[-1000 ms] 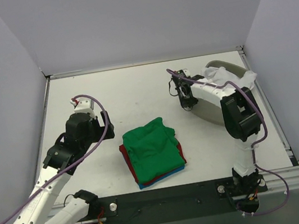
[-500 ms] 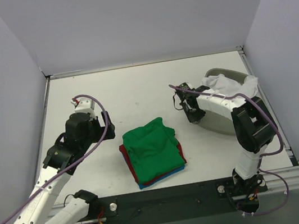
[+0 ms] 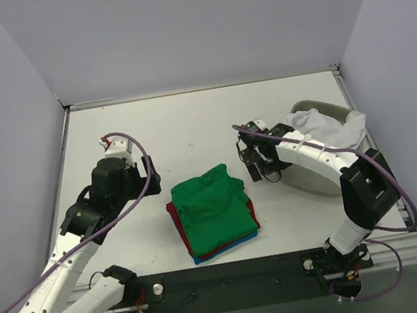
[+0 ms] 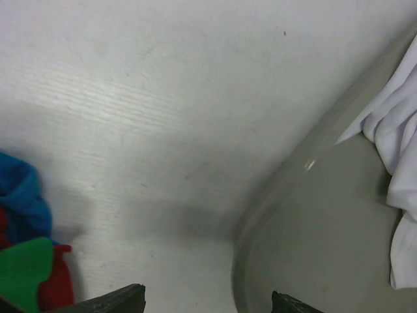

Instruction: Fold and stack the t-shirts

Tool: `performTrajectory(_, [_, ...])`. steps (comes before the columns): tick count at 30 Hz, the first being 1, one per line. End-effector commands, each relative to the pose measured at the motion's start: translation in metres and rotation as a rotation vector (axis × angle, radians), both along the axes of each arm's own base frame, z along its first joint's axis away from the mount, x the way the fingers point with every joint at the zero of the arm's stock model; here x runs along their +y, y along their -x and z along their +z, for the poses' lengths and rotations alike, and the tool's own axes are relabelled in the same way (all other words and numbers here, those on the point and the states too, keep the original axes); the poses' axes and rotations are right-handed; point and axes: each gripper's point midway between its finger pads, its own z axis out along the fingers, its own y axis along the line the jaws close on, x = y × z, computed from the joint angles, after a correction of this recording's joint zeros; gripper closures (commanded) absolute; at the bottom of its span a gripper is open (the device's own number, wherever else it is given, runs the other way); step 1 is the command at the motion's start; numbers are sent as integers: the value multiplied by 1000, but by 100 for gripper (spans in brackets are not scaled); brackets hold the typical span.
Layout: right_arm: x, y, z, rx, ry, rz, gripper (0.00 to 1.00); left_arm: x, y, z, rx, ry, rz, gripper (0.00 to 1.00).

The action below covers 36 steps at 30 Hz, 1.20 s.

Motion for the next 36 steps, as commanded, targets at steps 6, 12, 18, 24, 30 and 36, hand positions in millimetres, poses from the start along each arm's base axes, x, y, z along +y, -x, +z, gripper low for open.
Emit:
performTrajectory(6, [25, -65, 44, -252, -113, -300, 23, -4, -6, 13, -55, 35, -10, 5])
performTrajectory(12, [8, -107, 39, -381, -148, -564, 23, -2, -4, 13, -61, 36, -10, 5])
performTrajectory(18, [-18, -106, 24, -389, -57, -663, 23, -2, -5, 15, -66, 35, -10, 5])
performTrajectory(24, [-31, -96, 4, -334, -26, -693, 24, -2, -5, 14, -63, 37, -14, 5])
performTrajectory(30, [-34, -89, -20, -275, 3, -686, 31, -3, -4, 13, -58, 35, -16, 5])
performTrajectory(36, [-45, -87, -36, -234, 2, -700, 52, -1, -4, 11, -55, 31, -10, 5])
